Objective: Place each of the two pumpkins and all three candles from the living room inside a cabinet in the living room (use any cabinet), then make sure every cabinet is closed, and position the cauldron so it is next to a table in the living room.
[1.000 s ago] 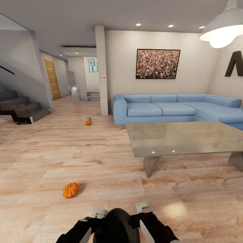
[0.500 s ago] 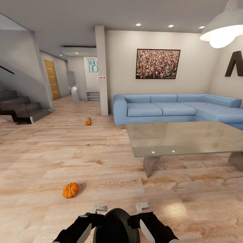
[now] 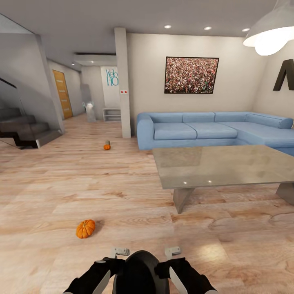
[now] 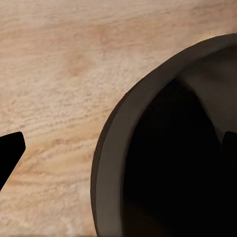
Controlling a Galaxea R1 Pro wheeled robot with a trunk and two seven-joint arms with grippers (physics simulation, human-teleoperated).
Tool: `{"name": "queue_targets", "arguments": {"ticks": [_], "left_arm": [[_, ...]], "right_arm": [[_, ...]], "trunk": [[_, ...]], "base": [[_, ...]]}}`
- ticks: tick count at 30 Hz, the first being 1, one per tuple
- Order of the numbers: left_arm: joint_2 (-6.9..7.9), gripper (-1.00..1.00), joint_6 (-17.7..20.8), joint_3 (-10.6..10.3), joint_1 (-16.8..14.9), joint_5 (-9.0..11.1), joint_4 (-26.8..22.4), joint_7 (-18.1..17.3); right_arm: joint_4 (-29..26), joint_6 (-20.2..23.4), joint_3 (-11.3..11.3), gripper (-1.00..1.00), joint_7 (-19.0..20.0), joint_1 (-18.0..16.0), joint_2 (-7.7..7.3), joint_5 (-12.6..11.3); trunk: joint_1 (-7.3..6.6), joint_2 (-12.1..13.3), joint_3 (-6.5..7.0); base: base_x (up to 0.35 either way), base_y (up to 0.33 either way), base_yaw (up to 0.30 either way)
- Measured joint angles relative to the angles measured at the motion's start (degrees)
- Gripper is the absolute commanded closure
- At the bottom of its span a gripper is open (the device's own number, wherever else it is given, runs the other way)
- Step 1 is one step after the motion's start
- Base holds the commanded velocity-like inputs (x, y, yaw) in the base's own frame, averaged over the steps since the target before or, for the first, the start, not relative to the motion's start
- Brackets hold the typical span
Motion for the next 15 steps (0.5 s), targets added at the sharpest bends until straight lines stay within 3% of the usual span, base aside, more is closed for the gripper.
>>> {"name": "queue_targets", "arguments": {"ticks": [15], "left_arm": [[-0.08, -1.00, 0.00, -0.20, 0.00, -0.34, 0.00, 0.05]], "right_arm": [[0.62, -0.02, 0.06, -1.00, 0.00, 0.00, 0.00, -0.02]], "trunk": [[0.00, 0.00, 0.00]], "base": [[0.000, 0.000, 0.000]]}}
